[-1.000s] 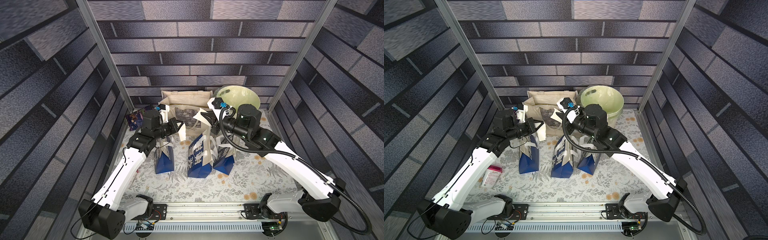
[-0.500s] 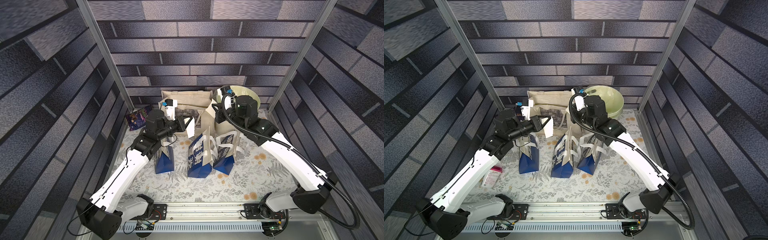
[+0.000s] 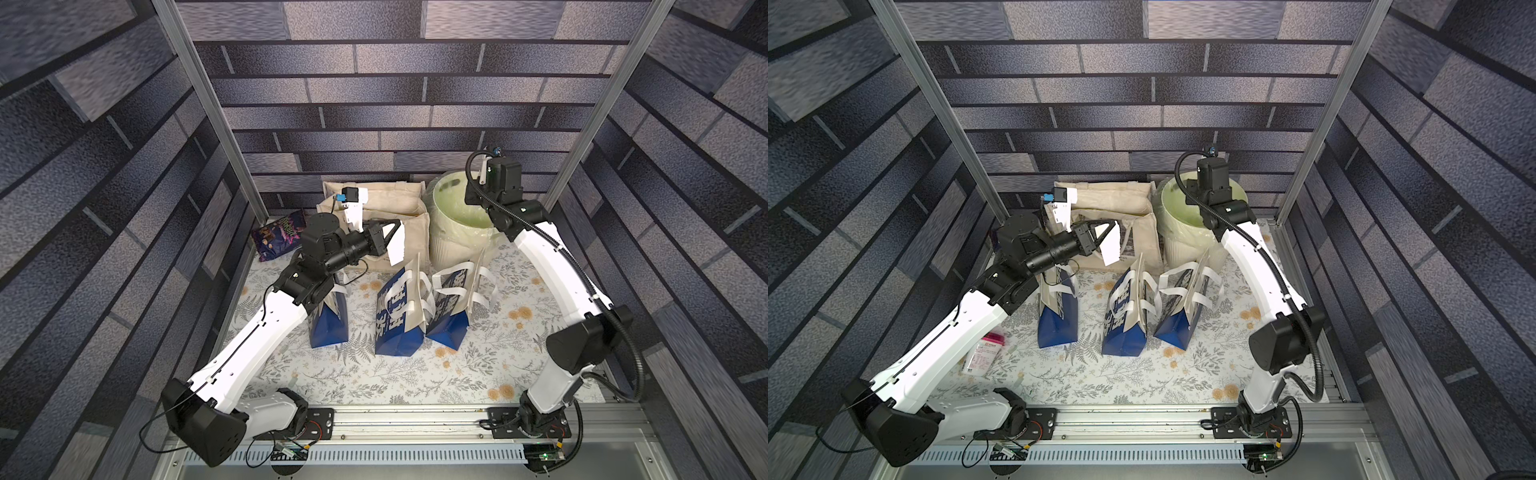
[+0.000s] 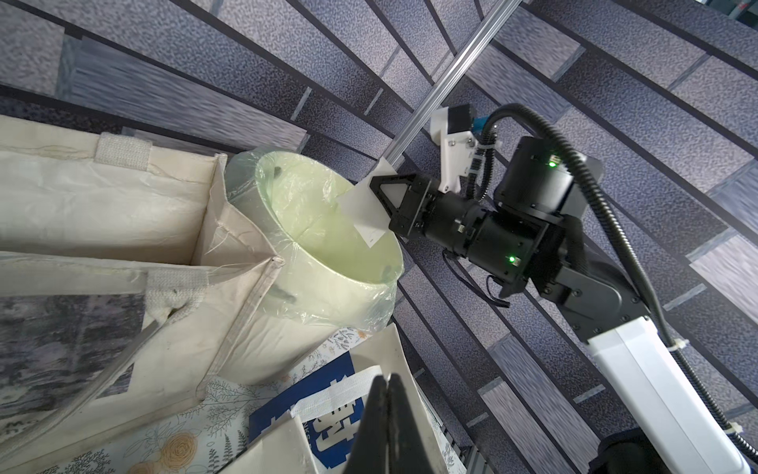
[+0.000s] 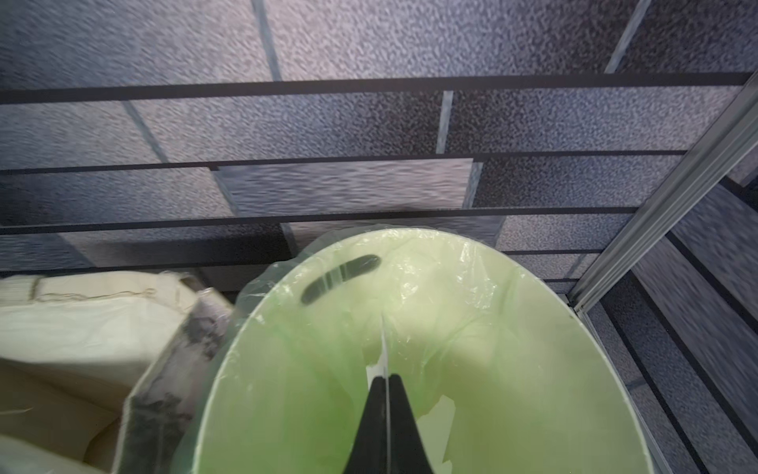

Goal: Shred takeout receipts and throw away
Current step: Place the takeout receipt in the trash bin.

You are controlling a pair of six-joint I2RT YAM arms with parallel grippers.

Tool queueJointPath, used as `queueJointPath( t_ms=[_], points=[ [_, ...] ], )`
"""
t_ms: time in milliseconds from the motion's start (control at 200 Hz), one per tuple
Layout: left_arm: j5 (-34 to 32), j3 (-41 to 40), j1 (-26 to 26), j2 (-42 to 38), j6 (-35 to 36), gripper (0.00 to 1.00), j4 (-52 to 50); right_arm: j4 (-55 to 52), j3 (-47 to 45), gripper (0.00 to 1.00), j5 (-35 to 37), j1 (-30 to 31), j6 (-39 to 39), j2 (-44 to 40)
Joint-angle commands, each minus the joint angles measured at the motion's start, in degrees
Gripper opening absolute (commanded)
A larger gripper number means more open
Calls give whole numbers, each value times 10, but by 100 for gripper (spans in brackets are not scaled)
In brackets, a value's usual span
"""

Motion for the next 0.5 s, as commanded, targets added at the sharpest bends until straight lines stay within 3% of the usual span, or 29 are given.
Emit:
queueJointPath(
  t_ms=[0,165,491],
  points=[
    [-25,5,-2,-13,6,0,-5,-50,40,6,13,-16,11,39],
    [-31,-8,-2,-18,-8,0,10,-78,65,29,10,-21,17,69],
    [-26,-6,-2,-11,-12,0,19,-118,83,48,-5,-22,3,28]
  ],
)
